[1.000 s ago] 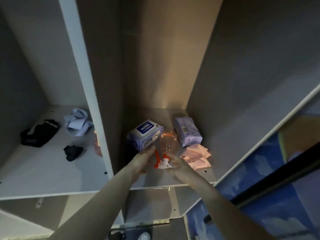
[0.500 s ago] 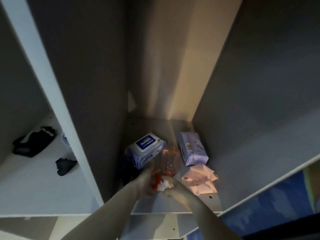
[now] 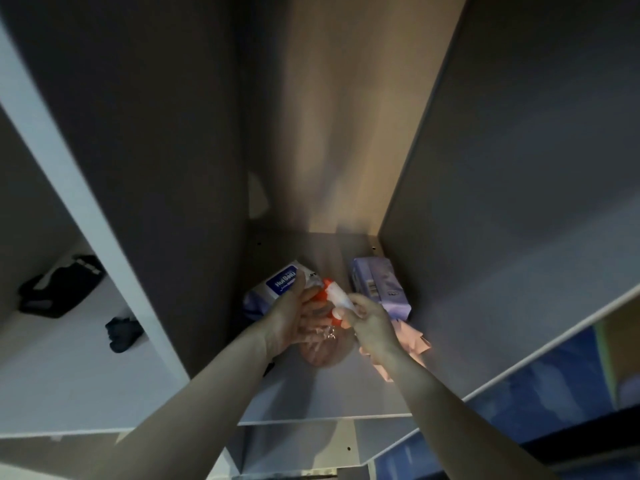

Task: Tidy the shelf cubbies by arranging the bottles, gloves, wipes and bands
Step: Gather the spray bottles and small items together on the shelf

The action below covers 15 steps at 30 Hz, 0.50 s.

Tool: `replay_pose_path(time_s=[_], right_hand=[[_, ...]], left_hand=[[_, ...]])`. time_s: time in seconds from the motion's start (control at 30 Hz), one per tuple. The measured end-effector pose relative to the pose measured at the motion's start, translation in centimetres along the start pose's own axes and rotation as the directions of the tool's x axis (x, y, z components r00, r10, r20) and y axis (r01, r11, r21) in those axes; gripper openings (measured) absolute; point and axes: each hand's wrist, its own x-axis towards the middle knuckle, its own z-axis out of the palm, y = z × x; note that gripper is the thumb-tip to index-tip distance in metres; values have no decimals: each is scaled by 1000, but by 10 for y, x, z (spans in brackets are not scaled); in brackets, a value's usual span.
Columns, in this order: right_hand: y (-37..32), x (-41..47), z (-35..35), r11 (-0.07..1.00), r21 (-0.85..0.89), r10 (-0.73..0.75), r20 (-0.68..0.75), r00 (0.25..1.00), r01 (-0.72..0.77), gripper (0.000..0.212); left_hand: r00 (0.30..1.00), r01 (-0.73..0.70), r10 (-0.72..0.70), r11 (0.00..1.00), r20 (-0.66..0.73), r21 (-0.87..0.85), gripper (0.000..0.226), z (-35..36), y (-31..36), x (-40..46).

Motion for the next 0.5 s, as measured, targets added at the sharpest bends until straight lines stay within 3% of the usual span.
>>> replay_pose_path(time_s=[0.17, 0.33, 0.5], right_hand=[[-10, -3, 1, 998, -67, -13, 27, 1000, 14, 20], [-16, -5, 2, 996, -91, -28, -3, 1000, 27, 19], [-18, -6, 2, 999, -33, 1, 38, 999, 1, 26]], left_hand=[[1000, -21, 20, 999, 21, 45, 62, -10, -7, 2], [996, -92, 92, 996, -15, -21, 60, -3, -1, -5], [988, -153, 153, 988, -21, 5, 66, -1, 2, -15]])
